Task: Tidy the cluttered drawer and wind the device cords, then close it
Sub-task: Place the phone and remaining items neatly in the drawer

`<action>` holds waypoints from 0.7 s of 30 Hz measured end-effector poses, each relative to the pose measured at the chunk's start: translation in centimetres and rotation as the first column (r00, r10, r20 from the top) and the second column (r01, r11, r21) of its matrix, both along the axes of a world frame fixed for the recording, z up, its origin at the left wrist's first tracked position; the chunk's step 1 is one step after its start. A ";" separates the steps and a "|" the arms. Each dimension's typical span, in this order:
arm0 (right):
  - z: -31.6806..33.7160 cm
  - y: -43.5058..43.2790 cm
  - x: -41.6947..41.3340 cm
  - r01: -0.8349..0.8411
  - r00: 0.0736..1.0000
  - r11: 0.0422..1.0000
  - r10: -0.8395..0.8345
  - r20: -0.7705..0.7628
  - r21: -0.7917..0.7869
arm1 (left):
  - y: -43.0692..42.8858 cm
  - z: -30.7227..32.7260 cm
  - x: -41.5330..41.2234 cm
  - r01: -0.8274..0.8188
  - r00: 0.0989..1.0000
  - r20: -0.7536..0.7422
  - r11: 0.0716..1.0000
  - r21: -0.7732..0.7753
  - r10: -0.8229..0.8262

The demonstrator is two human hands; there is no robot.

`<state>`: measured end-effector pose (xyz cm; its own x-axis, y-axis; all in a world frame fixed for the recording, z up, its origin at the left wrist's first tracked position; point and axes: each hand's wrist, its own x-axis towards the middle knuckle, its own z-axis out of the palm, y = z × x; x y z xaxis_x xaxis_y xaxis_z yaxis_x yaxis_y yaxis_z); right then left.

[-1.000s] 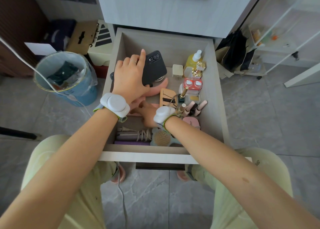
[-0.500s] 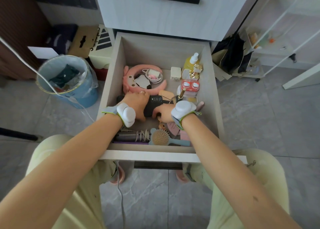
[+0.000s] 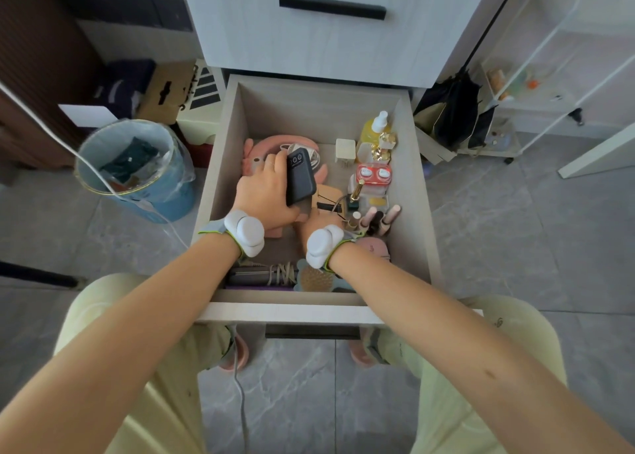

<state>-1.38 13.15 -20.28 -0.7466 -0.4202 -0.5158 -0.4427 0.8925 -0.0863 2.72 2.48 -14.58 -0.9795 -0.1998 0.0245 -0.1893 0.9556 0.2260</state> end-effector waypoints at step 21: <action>0.4 -0.8 0.3 0.405 0.910 0.902 -0.414 -0.034 -0.150 | -0.1 -0.2 -0.3 -0.174 0.984 -0.038 0.984 0.044 0.175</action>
<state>-1.11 12.32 -19.92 -0.8973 -0.1329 -0.4210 -0.0492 0.9778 -0.2038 2.47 2.34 -14.74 -0.9278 -0.3692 0.0527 -0.3420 0.8987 0.2746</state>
